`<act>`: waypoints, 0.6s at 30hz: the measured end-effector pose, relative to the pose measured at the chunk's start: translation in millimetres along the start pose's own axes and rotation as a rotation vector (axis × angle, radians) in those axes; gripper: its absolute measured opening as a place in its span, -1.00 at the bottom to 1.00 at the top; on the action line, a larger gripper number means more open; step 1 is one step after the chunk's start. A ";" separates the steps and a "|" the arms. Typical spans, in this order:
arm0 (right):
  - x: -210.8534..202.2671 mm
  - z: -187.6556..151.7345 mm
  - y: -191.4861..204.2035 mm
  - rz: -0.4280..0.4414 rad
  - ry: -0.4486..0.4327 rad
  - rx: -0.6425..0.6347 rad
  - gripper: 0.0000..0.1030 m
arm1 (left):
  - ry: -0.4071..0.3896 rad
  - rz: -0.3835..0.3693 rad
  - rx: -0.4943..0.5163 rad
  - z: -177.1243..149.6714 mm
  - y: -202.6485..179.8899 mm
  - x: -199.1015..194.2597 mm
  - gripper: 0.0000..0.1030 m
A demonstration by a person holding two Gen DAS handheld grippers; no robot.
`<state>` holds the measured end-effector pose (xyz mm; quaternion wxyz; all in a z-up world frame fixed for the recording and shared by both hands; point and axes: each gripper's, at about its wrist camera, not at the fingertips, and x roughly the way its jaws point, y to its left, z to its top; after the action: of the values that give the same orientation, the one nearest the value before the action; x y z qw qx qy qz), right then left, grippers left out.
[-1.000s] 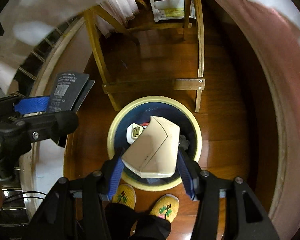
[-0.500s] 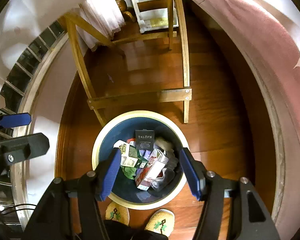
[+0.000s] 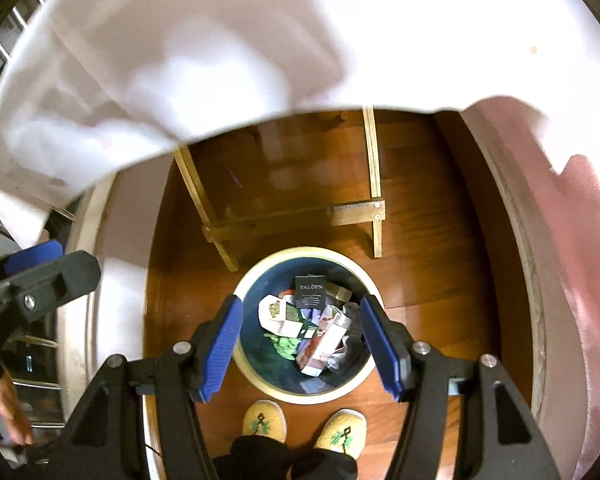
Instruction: Collect trash
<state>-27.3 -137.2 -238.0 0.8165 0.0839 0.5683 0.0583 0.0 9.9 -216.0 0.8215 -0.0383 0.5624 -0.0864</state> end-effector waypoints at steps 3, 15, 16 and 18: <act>-23.1 10.0 5.1 0.001 0.006 0.018 0.19 | -0.019 0.009 0.003 6.1 -4.0 -25.9 0.98; -133.7 48.8 25.1 -0.025 -0.055 0.011 0.21 | -0.090 0.057 0.002 36.4 -25.9 -135.6 0.98; -141.0 51.6 27.1 -0.026 -0.060 0.008 0.21 | -0.097 0.059 0.007 38.9 -28.7 -143.9 0.98; -161.0 58.7 31.7 -0.029 -0.075 0.003 0.21 | -0.116 0.058 0.017 44.3 -34.1 -161.9 0.98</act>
<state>-28.2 -140.9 -63.8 0.8378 0.0790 0.5385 0.0427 -19.3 4.8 -45.9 0.8551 -0.0198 0.5140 -0.0648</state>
